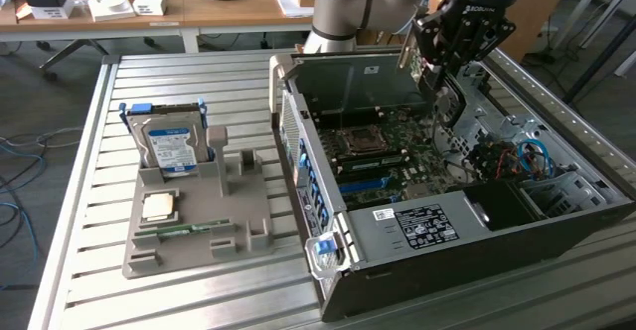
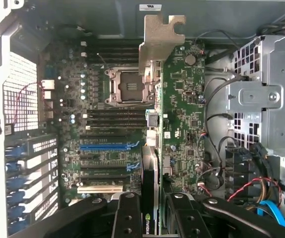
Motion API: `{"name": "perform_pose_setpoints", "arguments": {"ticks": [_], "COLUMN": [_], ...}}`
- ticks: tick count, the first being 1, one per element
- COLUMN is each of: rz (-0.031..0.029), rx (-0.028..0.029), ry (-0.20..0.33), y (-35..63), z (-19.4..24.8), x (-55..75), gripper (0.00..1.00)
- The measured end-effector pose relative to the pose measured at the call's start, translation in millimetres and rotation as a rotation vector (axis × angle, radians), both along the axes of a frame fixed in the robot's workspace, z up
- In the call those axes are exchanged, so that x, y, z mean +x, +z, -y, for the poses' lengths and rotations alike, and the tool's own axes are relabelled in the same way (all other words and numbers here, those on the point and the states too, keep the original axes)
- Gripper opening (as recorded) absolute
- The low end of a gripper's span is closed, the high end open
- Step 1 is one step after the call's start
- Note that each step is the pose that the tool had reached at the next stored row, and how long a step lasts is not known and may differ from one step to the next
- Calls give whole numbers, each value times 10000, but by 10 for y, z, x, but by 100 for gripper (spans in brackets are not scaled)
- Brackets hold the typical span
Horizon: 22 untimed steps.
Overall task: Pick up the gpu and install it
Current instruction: 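Pick up the gpu and move the gpu toward the slot, then insert the gpu into the slot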
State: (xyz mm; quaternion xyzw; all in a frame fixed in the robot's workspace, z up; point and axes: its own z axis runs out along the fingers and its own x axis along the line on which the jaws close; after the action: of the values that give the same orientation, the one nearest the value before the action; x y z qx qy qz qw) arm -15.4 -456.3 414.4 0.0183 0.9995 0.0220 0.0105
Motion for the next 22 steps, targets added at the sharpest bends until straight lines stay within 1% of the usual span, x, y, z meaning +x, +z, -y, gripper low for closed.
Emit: {"name": "perform_pose_setpoints", "arguments": {"ticks": [4, 16, 22], "rz": [0, -1, 0], "rx": [1, -1, -1], "ry": [48, 143, 150], "y": [-27, -212, -223], "z": [0, 0, 0], "x": [34, 45, 46], "gripper": [26, 26, 26]}}
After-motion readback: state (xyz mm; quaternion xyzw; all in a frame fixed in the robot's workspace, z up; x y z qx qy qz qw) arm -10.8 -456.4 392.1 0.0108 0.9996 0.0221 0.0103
